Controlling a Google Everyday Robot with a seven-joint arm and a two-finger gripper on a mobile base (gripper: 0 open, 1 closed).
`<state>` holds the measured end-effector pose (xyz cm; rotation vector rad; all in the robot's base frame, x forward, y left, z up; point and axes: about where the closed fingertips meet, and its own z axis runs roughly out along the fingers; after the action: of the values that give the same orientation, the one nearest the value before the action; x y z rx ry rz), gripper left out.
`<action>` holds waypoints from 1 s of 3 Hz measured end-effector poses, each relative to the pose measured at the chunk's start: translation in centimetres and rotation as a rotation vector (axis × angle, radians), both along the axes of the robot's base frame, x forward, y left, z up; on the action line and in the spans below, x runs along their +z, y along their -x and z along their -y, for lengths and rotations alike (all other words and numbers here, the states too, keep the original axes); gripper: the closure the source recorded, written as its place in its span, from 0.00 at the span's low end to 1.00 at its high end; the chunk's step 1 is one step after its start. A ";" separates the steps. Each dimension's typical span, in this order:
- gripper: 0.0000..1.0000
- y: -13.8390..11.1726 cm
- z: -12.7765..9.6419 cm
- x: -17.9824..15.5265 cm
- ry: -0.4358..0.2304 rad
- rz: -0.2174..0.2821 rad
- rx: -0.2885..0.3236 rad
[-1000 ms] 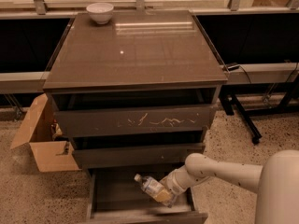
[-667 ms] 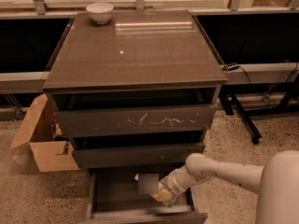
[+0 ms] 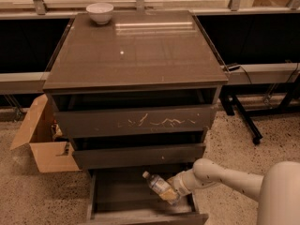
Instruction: Place blue plastic bottle into bottom drawer
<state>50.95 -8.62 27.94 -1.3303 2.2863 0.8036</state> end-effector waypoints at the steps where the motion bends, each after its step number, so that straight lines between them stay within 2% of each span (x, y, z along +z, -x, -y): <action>1: 1.00 -1.4 1.4 -2.5 -0.015 0.006 -0.039; 2: 0.84 -2.6 2.1 -5.1 -0.030 -0.022 -0.072; 3: 0.52 -4.0 2.5 -8.1 -0.040 -0.070 -0.097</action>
Offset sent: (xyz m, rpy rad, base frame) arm 0.0489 -0.0368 -0.0821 0.0469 0.0522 -0.1247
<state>54.90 -11.17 19.81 -1.1817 2.3558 0.8716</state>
